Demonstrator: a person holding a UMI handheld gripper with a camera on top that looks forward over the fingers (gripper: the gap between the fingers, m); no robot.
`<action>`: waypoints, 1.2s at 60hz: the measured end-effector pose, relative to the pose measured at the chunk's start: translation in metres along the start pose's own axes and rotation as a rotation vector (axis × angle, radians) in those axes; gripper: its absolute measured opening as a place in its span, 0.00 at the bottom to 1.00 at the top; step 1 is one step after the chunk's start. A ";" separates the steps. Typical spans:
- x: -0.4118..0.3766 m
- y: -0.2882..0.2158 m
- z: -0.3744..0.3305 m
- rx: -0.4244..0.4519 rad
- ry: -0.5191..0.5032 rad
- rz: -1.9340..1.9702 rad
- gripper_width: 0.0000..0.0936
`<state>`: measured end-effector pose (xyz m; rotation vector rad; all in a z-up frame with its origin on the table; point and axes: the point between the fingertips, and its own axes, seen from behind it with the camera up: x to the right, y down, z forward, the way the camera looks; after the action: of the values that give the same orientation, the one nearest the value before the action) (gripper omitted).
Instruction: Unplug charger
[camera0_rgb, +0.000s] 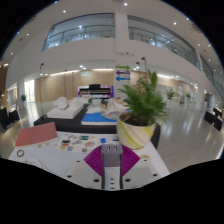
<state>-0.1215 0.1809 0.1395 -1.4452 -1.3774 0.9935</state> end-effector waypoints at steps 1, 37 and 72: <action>0.009 0.000 -0.003 -0.005 0.013 0.000 0.20; 0.119 0.119 0.010 -0.377 0.124 -0.066 0.93; 0.083 0.023 -0.405 -0.415 0.086 -0.002 0.91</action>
<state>0.2771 0.2357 0.2377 -1.7642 -1.5825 0.6572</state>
